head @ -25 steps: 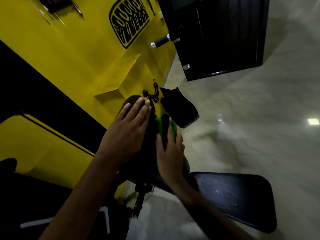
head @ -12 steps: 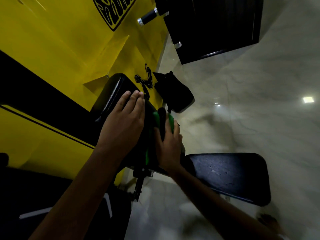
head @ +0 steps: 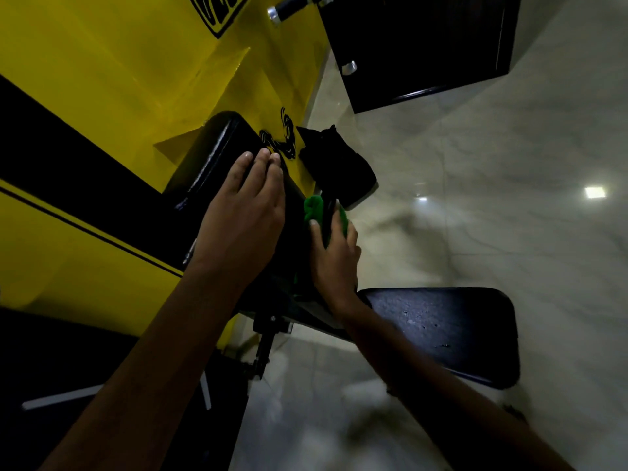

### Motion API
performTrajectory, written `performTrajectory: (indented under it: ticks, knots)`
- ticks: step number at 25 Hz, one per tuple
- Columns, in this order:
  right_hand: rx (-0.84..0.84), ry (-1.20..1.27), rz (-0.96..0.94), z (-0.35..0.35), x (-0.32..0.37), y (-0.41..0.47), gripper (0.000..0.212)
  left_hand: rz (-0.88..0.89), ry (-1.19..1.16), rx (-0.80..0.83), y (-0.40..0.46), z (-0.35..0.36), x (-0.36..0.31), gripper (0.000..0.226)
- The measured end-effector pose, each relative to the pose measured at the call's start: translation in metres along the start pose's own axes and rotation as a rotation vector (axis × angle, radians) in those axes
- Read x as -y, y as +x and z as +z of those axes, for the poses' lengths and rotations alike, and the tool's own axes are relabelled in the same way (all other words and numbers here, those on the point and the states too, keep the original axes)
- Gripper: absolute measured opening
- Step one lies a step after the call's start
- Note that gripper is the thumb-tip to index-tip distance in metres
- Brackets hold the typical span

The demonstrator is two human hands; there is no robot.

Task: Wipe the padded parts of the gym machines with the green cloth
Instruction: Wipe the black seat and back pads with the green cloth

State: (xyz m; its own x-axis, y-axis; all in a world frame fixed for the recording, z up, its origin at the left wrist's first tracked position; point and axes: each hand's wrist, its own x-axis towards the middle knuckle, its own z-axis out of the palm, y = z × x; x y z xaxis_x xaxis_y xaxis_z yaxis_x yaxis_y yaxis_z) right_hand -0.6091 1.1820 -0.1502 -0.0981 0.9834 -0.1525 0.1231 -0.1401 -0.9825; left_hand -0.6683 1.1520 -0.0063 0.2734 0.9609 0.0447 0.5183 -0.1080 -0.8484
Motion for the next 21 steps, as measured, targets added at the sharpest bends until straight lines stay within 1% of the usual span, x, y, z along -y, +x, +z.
performTrajectory:
  ticks: [1, 3, 5, 6, 7, 8, 10, 11, 12, 13, 15, 16, 17, 20, 21]
  knots:
    - [0.001, -0.012, -0.052, 0.003, -0.005, -0.012, 0.063, -0.006, 0.001, 0.011, 0.000, -0.001, -0.001, 0.064]
    - [0.037, -0.029, -0.115, 0.008, -0.020, -0.041, 0.070, -0.008, -0.018, 0.093, 0.001, -0.003, -0.003, 0.065]
    - [0.028, 0.001, -0.044, 0.007, -0.026, -0.033, 0.069, 0.000, -0.029, 0.136, 0.001, -0.005, -0.004, 0.066]
    - [0.004, 0.008, 0.026, 0.005, -0.023, -0.018, 0.066, 0.003, -0.027, 0.124, 0.001, -0.005, -0.004, 0.065]
    - [-0.020, 0.025, 0.054, 0.002, -0.013, -0.004, 0.062, -0.002, -0.016, 0.088, 0.001, -0.003, -0.004, 0.064]
    - [-0.034, 0.037, 0.019, 0.000, -0.003, 0.004, 0.059, -0.007, 0.005, 0.053, 0.000, -0.002, -0.004, 0.063]
    - [-0.042, -0.011, -0.143, 0.001, 0.007, 0.001, 0.060, -0.008, 0.026, 0.047, 0.002, 0.001, -0.006, 0.062]
    - [-0.037, -0.055, -0.190, 0.005, 0.000, -0.006, 0.062, -0.010, 0.012, 0.059, 0.002, 0.002, -0.007, 0.061]
    - [-0.034, -0.070, -0.183, 0.009, -0.014, -0.012, 0.064, -0.014, 0.005, 0.068, 0.003, 0.002, -0.008, 0.061]
    - [-0.033, -0.067, -0.106, 0.011, -0.028, -0.012, 0.065, -0.014, 0.010, 0.072, 0.004, 0.002, -0.009, 0.061]
    - [-0.025, -0.023, 0.155, 0.009, -0.044, 0.007, 0.059, 0.001, 0.026, 0.080, 0.003, 0.004, -0.011, 0.062]
    - [-0.024, -0.011, 0.223, 0.009, -0.042, 0.015, 0.057, 0.008, 0.029, 0.069, 0.003, 0.005, -0.011, 0.062]
    - [-0.028, -0.008, 0.197, 0.009, -0.036, 0.017, 0.057, 0.011, 0.039, 0.061, 0.003, 0.006, -0.013, 0.062]
    - [-0.064, -0.002, -0.153, 0.014, -0.022, -0.018, 0.066, 0.017, 0.056, 0.090, 0.005, 0.008, -0.017, 0.062]
    - [-0.061, -0.004, -0.189, 0.018, -0.031, -0.030, 0.069, 0.017, 0.056, 0.106, 0.005, 0.009, -0.018, 0.062]
